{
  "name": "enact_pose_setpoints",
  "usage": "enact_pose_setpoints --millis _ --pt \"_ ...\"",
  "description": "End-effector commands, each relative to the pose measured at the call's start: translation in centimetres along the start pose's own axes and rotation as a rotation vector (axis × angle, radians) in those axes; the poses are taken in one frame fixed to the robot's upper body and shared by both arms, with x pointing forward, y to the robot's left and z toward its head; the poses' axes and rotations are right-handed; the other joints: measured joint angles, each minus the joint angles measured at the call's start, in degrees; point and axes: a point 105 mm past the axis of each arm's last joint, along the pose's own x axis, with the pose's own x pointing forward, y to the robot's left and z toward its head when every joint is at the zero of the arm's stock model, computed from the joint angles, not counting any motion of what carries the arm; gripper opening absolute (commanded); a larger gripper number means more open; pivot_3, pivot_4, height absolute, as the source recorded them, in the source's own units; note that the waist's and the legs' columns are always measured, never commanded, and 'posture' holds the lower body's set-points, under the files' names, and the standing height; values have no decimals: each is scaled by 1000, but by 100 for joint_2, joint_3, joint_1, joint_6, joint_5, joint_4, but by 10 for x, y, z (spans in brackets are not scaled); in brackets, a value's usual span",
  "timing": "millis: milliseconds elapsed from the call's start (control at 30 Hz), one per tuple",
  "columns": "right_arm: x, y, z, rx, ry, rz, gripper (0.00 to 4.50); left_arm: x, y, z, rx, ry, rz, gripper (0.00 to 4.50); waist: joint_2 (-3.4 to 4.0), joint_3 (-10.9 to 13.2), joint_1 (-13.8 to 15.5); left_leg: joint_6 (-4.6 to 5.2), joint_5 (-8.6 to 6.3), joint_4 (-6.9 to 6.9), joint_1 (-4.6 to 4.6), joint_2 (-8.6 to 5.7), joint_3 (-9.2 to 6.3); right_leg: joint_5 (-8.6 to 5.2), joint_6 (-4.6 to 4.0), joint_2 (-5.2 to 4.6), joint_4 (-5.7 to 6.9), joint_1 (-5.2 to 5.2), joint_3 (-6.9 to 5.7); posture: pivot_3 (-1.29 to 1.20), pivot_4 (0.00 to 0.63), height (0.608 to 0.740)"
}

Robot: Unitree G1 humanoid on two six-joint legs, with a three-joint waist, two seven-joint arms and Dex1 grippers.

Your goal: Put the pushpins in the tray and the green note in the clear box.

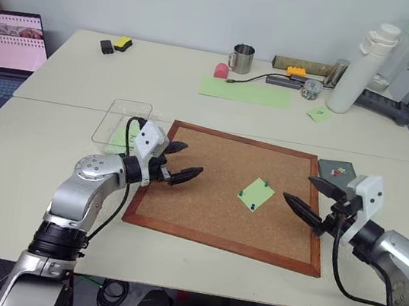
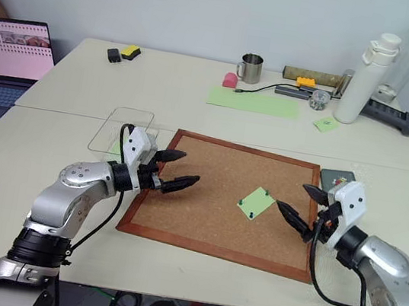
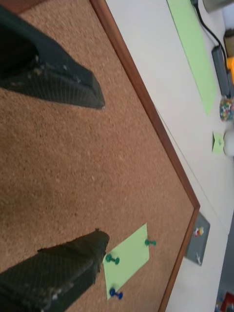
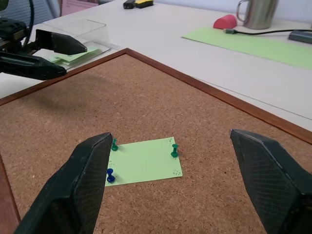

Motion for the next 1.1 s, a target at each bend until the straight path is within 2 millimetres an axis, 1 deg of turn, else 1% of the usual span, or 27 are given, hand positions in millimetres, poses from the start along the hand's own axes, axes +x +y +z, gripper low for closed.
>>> enact_pose_setpoints --millis 33,67,100,233,300,400,567,600,733,1000,1100 --pt "14 2 -7 -9 -16 38 3990 1 -15 13 38 -41 -74 3342 0 0 5 0 0 -1 -1 0 -1 0 0 0 -1 0 -1 0 150 740" --pt "17 2 -9 -10 -15 41 3990 1 -16 13 33 -43 -77 3013 0 0 6 0 0 -2 -1 1 -1 0 0 0 -1 -1 -2 0 150 740" --pt "19 2 -10 -12 -16 43 3990 2 -17 13 30 -45 -78 2949 0 0 9 0 0 -2 -1 1 -2 0 0 0 -2 -1 -3 0 150 740" --pt "33 -2 -13 -12 -27 39 3990 6 -21 8 24 -43 -85 2035 0 0 3 0 0 2 -1 -1 2 0 0 -2 0 -1 4 0 150 740" --pt "38 -3 -16 -17 -26 37 3990 8 -23 6 19 -45 -87 1723 0 0 1 0 0 3 -1 0 0 0 0 -1 2 -1 2 0 150 740" --pt "45 -4 -18 -25 -24 31 3990 11 -25 5 9 -49 -93 1082 1 0 8 0 0 2 -2 1 -2 0 0 -1 1 -1 -2 0 150 740" --pt "51 -4 -27 -31 0 25 3990 14 -28 -2 -3 -43 -103 104 1 0 5 0 0 2 -2 0 -1 0 0 -2 1 -2 0 0 150 740" --pt "51 -4 -27 -31 1 24 3990 14 -29 -2 -5 -44 -103 11 1 0 5 0 0 2 -2 0 0 0 0 -1 1 -2 0 0 150 740" --pt "55 -6 -31 -28 11 15 3990 15 -31 -9 -13 -35 -110 11 1 0 2 0 0 2 -2 0 0 0 0 -2 2 -2 1 0 150 740" --pt "65 -7 -35 -30 23 14 3990 20 -34 -53 -34 96 -91 11 1 0 3 0 0 2 -1 0 0 0 0 -1 2 -2 0 0 150 740" --pt "68 -6 -37 -27 27 20 3990 21 -41 -66 -48 136 -116 11 4 -2 3 0 0 2 1 0 0 0 0 -1 4 -3 2 0 150 740"
